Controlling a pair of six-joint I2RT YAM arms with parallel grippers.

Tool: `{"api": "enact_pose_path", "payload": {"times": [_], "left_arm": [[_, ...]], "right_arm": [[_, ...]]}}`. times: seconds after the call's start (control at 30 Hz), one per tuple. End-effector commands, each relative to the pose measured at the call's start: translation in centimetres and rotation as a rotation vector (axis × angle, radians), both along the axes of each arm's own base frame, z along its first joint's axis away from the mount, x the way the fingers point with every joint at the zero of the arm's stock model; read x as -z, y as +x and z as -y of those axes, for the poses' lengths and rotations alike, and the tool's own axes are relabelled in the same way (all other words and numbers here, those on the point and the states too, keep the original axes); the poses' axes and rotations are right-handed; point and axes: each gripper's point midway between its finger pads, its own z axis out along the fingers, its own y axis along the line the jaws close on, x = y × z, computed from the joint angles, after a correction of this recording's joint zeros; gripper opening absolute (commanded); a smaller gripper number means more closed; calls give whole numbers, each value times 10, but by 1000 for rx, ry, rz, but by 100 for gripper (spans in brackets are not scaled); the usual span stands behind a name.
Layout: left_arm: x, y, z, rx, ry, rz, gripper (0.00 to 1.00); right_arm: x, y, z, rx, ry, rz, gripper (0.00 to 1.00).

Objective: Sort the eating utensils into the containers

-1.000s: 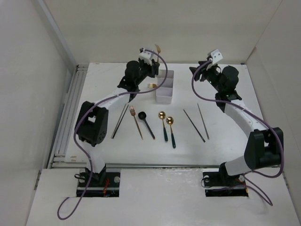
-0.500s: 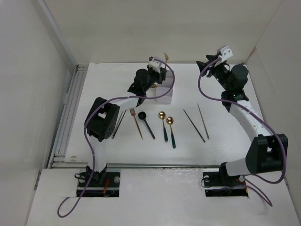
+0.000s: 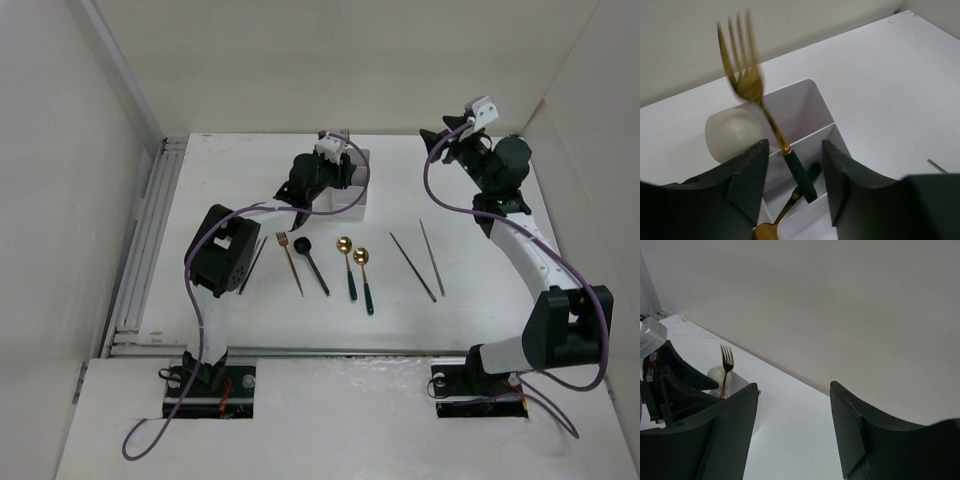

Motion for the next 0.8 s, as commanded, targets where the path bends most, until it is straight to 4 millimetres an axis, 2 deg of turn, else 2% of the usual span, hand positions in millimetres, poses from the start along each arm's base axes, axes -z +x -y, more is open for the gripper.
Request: {"api": "enact_pose_path", "payload": {"times": [0.0,0.07,0.13,0.27,0.3,0.37,0.4,0.43,0.5,0.53,0.57,0.63,0.67,0.7,0.73,0.77], "left_arm": [[-32,-5,1,-6,-49,52,46],[-34,-6,0,-6,-47,50,53],[-33,-7,-2,-15,-35,30,55],[-63,-6,-14,-73,-37,57,56],[-80,-8,-18,-83,-36,88,56],[-87,-14,-24,-92,-22,100,56],[-86,-17,-30,-107,-5,96,59],[-103,-22,-35,-117,-21,122,59],[-104,-30,-40,-116,-3,110,62],[-120,-36,-44,-117,-18,133,62],[-123,-39,-46,-117,-18,133,64],[-130,-47,-51,-117,-22,138,66],[-147,-53,-57,-131,-36,159,66],[-151,-57,-61,-141,-40,165,67],[-150,-59,-68,-171,-34,156,67],[-167,-67,-77,-189,-54,184,69]], "right_arm": [[-46,-14,2,-9,10,96,65],[-34,-13,2,-8,7,49,66],[-16,-13,1,-17,-1,-29,69],[2,-21,0,-25,-18,-127,73],[14,-24,1,-24,-27,-153,73],[18,-32,5,-4,-25,-160,73],[20,-36,5,11,-23,-163,73],[33,-40,7,26,-24,-186,73],[29,-51,8,40,-20,-168,73],[39,-57,5,37,-23,-191,73],[34,-62,8,50,-27,-171,73],[41,-70,4,51,-31,-198,73],[45,-75,4,51,-32,-208,73],[46,-78,2,56,-34,-217,73],[63,-80,0,68,-44,-273,71],[70,-85,-1,74,-58,-291,71]]}}
